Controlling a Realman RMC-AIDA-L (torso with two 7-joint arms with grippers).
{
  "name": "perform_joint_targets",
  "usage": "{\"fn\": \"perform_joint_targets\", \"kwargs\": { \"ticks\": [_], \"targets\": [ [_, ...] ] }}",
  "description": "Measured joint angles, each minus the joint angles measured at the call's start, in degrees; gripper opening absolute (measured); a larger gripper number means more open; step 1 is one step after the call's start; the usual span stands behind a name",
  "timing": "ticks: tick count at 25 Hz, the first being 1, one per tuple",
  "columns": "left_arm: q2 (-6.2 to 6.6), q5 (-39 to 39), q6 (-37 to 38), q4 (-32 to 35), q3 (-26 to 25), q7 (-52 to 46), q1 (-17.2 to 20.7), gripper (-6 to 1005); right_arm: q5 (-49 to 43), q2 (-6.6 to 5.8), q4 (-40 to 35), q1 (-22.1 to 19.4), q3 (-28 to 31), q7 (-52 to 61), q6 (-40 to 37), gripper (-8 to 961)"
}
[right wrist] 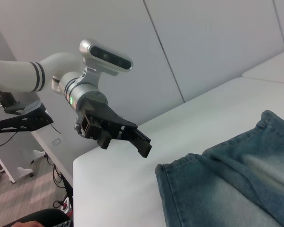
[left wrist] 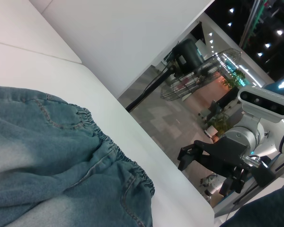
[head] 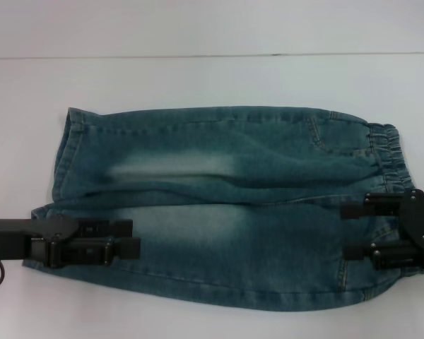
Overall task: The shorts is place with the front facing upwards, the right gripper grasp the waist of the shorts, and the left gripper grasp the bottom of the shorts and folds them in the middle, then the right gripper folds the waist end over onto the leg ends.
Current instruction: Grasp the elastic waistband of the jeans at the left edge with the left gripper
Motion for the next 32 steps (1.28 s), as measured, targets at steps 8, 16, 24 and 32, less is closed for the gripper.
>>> {"fn": "perform_joint_targets", "kwargs": {
  "ticks": [8,16,24,32],
  "targets": [
    [0.0,0.1,0.0,-0.1,0.1,0.0,0.0,793,0.0,0.0,0.0,0.0,0.0,0.0,-0.1,794],
    [0.0,0.1,0.0,-0.1,0.1,0.0,0.0,793,0.0,0.0,0.0,-0.1,0.0,0.0,-0.3,793],
    [0.0,0.1,0.0,-0.1,0.1,-0.1,0.0,793,0.0,0.0,0.0,-0.1,0.0,0.0,-0.3,793],
    [0.04,0.4,0.3,0.0,-0.1,-1.4,0.1,792,0.0,0.0,0.0,0.1,0.0,0.0,-0.2,792]
  ]
}}
